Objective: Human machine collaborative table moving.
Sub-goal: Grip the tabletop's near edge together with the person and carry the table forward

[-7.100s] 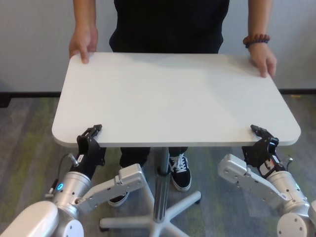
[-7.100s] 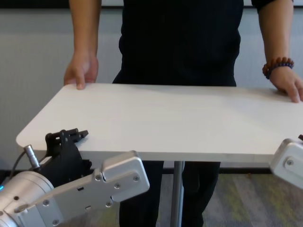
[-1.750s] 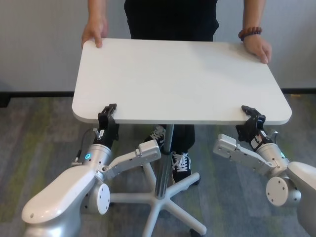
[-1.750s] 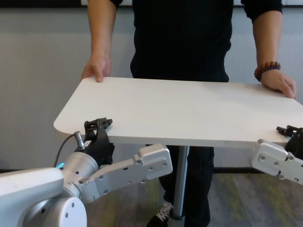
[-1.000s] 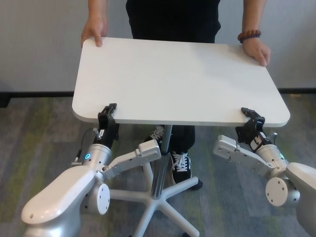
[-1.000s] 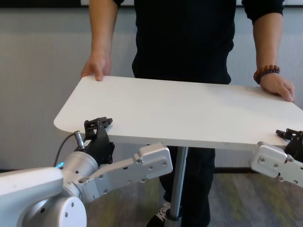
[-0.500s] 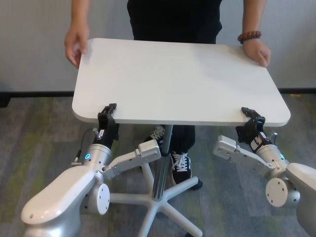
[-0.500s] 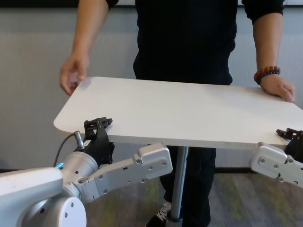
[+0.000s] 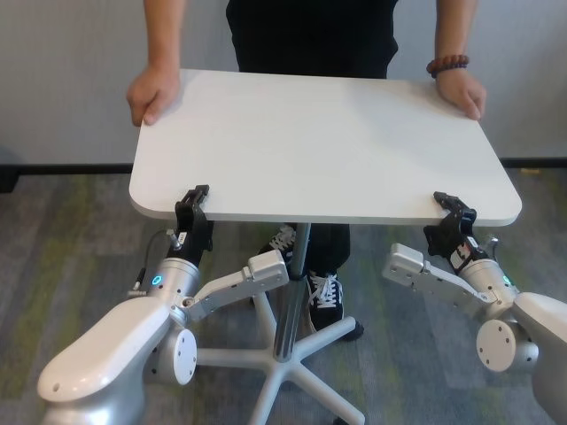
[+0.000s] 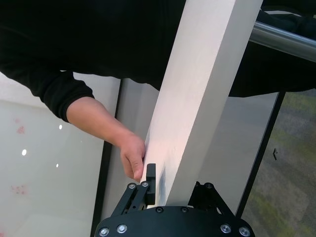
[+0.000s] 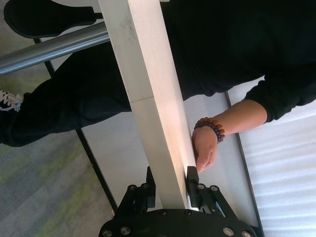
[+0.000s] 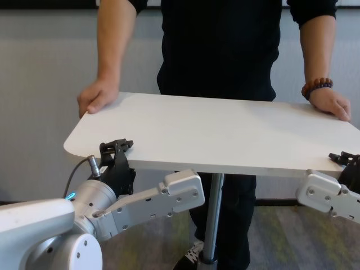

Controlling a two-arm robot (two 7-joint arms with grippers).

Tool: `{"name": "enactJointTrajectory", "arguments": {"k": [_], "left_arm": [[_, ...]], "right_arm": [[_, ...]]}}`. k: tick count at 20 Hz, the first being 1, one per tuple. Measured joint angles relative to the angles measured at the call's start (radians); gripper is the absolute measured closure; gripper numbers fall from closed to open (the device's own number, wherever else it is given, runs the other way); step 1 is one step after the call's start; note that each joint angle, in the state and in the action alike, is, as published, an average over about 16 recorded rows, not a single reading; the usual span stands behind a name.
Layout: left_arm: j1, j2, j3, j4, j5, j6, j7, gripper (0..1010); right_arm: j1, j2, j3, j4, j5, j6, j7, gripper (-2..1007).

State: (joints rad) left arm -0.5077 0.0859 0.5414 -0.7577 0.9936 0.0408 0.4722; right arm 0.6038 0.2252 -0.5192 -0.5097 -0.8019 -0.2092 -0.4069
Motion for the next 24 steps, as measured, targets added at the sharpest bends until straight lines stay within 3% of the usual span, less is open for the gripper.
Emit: {"name": "enactJointTrajectory", "arguments": {"k": [13, 24], "left_arm": [[-0.009, 0.004, 0.002, 0.013, -0.007, -0.027, 0.000, 685], [-0.007, 0.003, 0.002, 0.011, -0.005, -0.018, 0.000, 685]], "right_arm": [[0.001, 0.000, 0.001, 0.004, 0.000, -0.002, 0.001, 653], [0.001, -0.001, 0.001, 0.006, 0.000, -0.003, 0.003, 653]]}}
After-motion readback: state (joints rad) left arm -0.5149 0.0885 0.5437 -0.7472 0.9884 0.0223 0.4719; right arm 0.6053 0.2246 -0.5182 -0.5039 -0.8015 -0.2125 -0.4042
